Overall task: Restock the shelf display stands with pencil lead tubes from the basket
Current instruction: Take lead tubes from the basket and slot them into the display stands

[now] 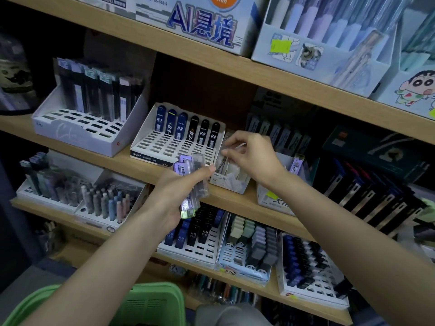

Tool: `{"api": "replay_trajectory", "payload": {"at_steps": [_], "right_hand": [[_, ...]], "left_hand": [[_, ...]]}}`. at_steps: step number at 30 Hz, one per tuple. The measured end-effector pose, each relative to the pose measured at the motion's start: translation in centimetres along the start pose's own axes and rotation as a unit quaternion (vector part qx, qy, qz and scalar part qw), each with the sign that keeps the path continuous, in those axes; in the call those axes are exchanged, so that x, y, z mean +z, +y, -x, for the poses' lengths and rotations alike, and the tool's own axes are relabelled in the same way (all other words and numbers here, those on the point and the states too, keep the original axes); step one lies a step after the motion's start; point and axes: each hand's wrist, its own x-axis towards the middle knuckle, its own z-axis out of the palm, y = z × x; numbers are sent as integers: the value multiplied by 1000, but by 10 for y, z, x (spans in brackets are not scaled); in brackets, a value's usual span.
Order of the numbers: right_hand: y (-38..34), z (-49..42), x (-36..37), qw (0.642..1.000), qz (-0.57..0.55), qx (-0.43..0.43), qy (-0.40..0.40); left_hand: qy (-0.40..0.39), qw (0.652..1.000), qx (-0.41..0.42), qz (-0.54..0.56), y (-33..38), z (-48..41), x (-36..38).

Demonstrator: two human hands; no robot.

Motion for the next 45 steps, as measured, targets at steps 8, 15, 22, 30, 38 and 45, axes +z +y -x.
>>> {"api": "replay_trajectory", "payload": {"at_steps": [8,15,22,30,38,45], "right_hand": [[2,0,3,997,69,-6,25],[-30,25,-1,999,-36,-9,-20],[-41,24,-19,924,-252,190,-215],[-29,11,-45,957,-249,143,41],[-13,6,-21,988,-98,74,98],[-8,2,-3,998,-21,25,50]], "left_hand": [[-3,1000,-4,1,-1,1,0],[-30,998,0,-56,-5,5,-5],[-66,996,13,-62,-6,10,-2],[-12,999,-25,29,-4,11,-11],[-4,1000,-22,14,-3,11,-11],[-15,1000,-26,2,-2,12,-13]]}}
